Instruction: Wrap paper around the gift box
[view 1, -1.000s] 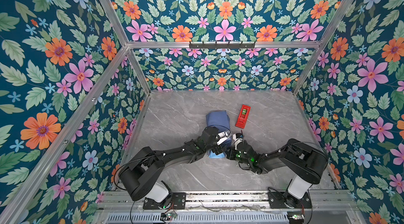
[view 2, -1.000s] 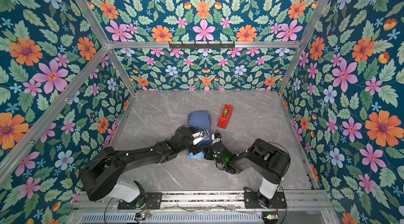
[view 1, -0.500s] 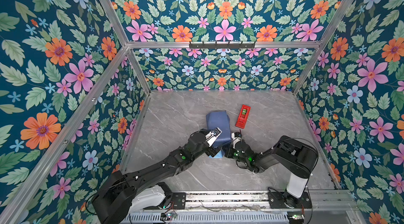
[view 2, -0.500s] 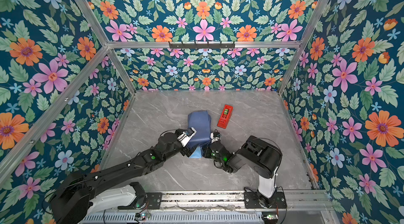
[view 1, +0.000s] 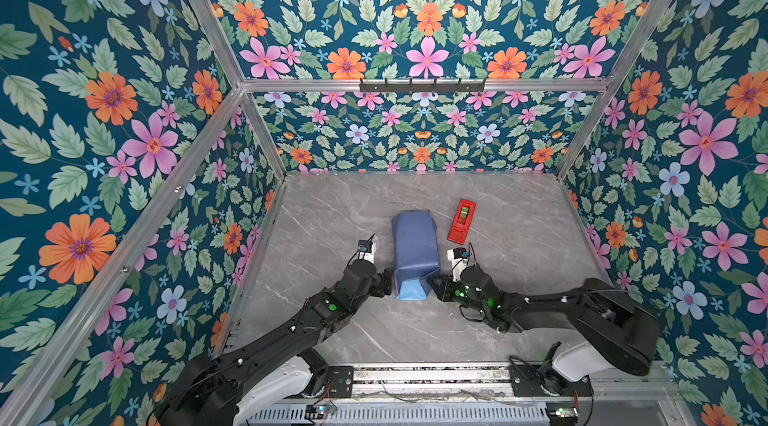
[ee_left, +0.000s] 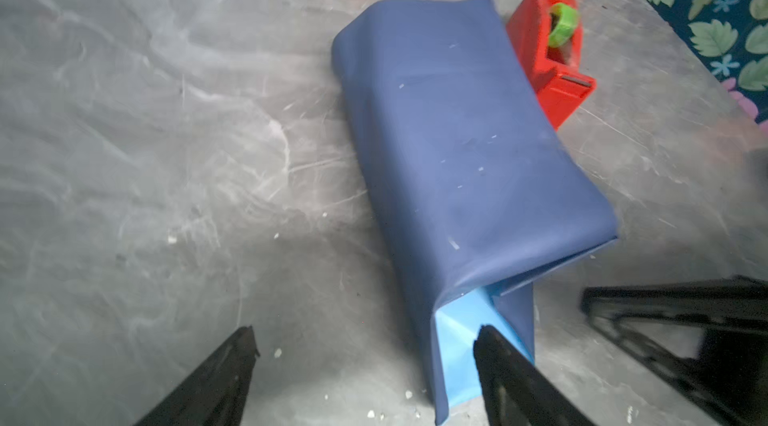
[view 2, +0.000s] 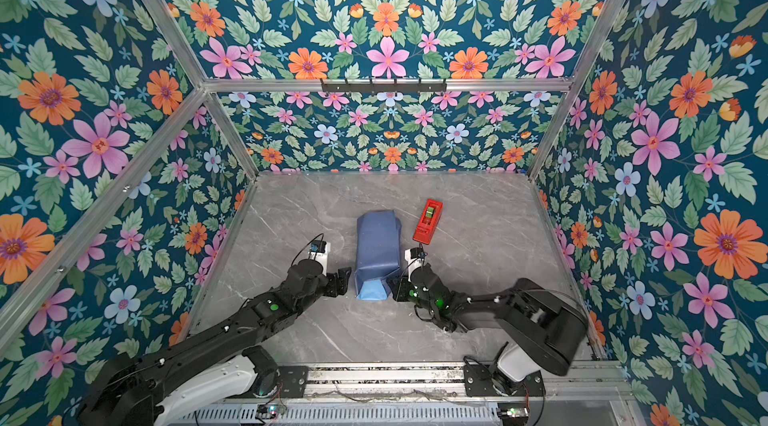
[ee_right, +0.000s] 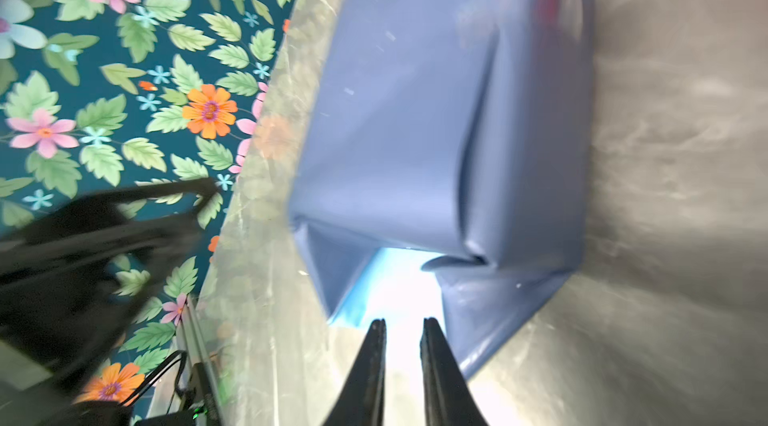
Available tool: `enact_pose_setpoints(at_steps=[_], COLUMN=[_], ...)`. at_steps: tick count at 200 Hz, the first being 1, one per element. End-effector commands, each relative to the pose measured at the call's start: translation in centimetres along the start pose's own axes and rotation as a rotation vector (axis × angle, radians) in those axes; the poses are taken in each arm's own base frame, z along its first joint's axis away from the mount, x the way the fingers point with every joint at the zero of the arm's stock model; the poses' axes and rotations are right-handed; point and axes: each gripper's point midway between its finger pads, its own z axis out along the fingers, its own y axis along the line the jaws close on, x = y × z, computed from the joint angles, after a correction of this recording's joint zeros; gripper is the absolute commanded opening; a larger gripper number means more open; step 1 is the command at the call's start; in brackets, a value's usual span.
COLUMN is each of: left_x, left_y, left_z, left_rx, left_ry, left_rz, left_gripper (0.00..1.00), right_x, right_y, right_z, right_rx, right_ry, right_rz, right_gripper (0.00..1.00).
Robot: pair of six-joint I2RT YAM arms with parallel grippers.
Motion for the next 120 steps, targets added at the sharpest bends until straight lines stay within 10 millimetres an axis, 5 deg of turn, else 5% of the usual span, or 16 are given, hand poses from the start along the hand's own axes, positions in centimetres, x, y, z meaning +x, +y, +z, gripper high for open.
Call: enact_pose_setpoints(at_steps=[1,51,81,120], left_x=[2.2,4.8,5.6,5.5], left_y=[1.2,1.6,1.4,0.4], left_z=[0.4,1.9,2.9,4.4], left_rx=[0.013,0.032,0.041,0.081], left_ry=[0.071,0.137,0.157,0.163], left_rz=[-0.182,-0.224,-0.213,-0.18], left_gripper=[0.79,0.64,0.55,0.42], right_x=[0.2,-4.9,-7.0,-7.6], right_y=[0.2,3.7,3.3,1.8], right_z=[-1.5,-0.4,2.1,4.3], right_rx=[0.061,0.045,0.067,0.121], right_ry=[0.108,0.182,0.225,0.268], right_rz=[-0.098,-0.196,-0.182,-0.19], right_gripper=[0.23,0.4,0.59,0.61])
